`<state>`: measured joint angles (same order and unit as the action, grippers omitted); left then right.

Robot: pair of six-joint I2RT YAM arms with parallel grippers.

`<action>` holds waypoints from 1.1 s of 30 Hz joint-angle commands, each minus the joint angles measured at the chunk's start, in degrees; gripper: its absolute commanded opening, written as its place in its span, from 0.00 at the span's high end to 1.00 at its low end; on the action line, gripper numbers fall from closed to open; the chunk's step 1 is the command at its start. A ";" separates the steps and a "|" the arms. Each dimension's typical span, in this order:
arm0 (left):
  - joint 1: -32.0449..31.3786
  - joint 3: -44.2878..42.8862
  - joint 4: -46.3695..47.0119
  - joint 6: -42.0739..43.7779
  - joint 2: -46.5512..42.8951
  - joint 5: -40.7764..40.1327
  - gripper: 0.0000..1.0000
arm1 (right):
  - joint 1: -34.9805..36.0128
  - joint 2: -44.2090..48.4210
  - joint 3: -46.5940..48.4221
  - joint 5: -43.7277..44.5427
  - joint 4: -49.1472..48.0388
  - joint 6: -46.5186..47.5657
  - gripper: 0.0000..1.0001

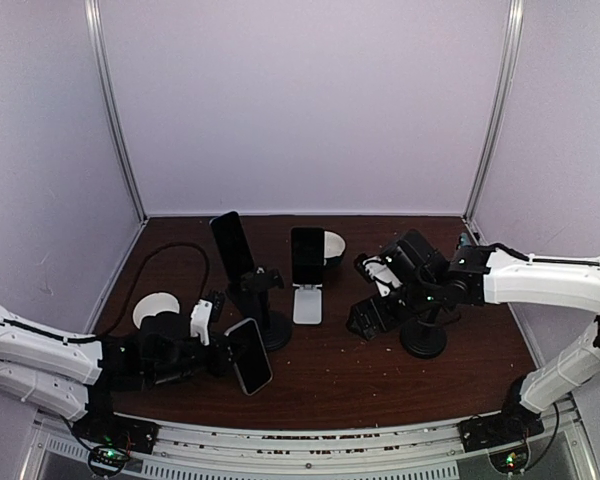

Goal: Place the phone on the phone stand

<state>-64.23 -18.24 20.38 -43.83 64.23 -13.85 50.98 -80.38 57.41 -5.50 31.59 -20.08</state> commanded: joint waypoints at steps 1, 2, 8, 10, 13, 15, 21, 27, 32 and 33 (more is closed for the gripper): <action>-1.17 -0.08 -3.27 2.24 -4.60 -1.26 0.99 | -0.19 2.52 -0.81 2.46 -0.38 -1.03 0.00; -1.55 -0.54 -4.80 3.07 -5.96 -1.70 0.99 | -0.19 2.67 -0.88 2.43 -0.47 -0.93 0.00; -3.19 -0.46 -10.10 4.87 -12.96 -6.73 1.00 | -0.20 3.23 -0.74 2.30 -0.59 -0.72 0.00; -3.25 0.25 -8.63 5.02 -13.86 -6.19 1.00 | -0.26 3.96 -1.04 2.02 -1.05 -0.95 0.00; -5.28 -1.98 -9.53 5.59 -13.41 -7.01 1.00 | -0.33 5.25 -1.74 2.37 -1.77 -1.06 0.00; -7.69 -5.01 -11.36 7.47 -12.58 -9.27 1.00 | -0.42 5.75 -1.92 2.77 -2.22 -0.79 0.00; -8.20 -6.39 -9.78 11.10 -9.22 -10.08 1.00 | -0.99 5.45 -1.85 4.86 -3.28 -1.32 0.00; -8.19 -2.42 -1.87 4.50 -5.38 -7.67 1.00 | -1.22 7.21 -4.16 5.62 -5.35 -1.55 0.00; -8.24 -3.01 2.76 3.01 -1.36 -5.03 1.00 | -1.30 6.77 -3.87 5.01 -4.44 -0.64 0.00; -8.28 -3.15 2.92 2.98 -0.70 -5.25 0.99 | -1.40 6.73 -3.95 4.38 -4.34 -0.37 0.00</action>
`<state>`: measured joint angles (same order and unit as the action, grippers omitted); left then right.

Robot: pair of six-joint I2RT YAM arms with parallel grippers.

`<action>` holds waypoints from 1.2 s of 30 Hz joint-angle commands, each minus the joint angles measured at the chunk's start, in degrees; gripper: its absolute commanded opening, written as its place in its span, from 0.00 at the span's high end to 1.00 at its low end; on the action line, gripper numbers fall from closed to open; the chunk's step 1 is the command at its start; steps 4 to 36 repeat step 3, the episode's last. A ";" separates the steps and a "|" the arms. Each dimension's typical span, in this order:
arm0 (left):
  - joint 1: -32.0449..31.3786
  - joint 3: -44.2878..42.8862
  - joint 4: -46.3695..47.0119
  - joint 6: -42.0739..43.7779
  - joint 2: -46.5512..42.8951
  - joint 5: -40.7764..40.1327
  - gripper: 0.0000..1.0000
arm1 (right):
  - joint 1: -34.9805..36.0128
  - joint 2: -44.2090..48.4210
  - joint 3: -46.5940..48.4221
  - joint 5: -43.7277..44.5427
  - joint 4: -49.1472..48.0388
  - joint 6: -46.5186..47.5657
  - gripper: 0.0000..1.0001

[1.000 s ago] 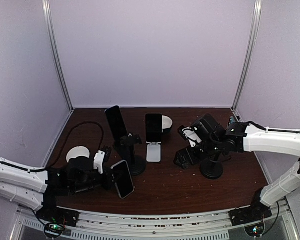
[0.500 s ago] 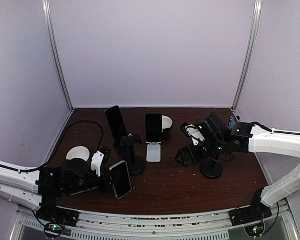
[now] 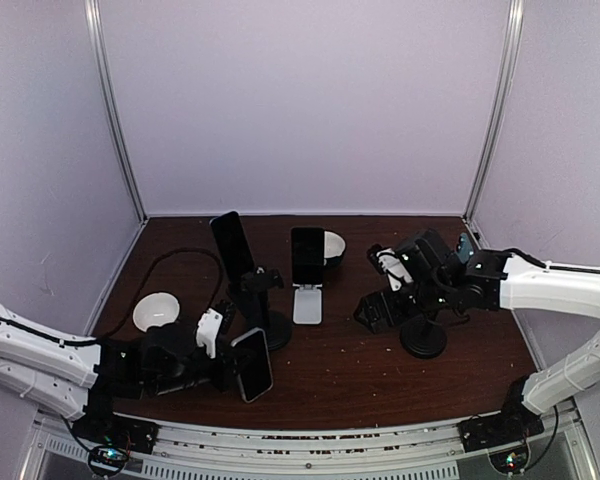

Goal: Place the phone on the phone stand

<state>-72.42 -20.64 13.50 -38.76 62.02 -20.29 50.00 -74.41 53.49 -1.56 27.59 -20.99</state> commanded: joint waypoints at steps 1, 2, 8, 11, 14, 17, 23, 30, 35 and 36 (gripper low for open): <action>-0.09 -0.94 9.42 -2.19 1.94 0.73 0.94 | -0.41 0.83 -0.21 0.65 -0.60 0.27 0.00; -0.09 -1.16 8.41 -2.41 2.18 0.17 0.84 | -0.38 0.99 -0.33 1.12 -0.80 -0.04 0.00; -0.09 -1.26 7.38 -2.62 2.11 -0.37 0.74 | -0.42 1.14 -0.40 1.21 -1.02 -0.05 0.00; -0.09 -1.26 7.38 -2.62 2.11 -0.37 0.74 | -0.42 1.14 -0.40 1.21 -1.02 -0.05 0.00; -0.09 -1.26 7.38 -2.62 2.11 -0.37 0.74 | -0.42 1.14 -0.40 1.21 -1.02 -0.05 0.00; -0.09 -1.26 7.38 -2.62 2.11 -0.37 0.74 | -0.42 1.14 -0.40 1.21 -1.02 -0.05 0.00; -0.09 -1.26 7.38 -2.62 2.11 -0.37 0.74 | -0.42 1.14 -0.40 1.21 -1.02 -0.05 0.00; -0.09 -1.26 7.38 -2.62 2.11 -0.37 0.74 | -0.42 1.14 -0.40 1.21 -1.02 -0.05 0.00; -0.09 -1.26 7.38 -2.62 2.11 -0.37 0.74 | -0.42 1.14 -0.40 1.21 -1.02 -0.05 0.00; -0.09 -1.26 7.38 -2.62 2.11 -0.37 0.74 | -0.42 1.14 -0.40 1.21 -1.02 -0.05 0.00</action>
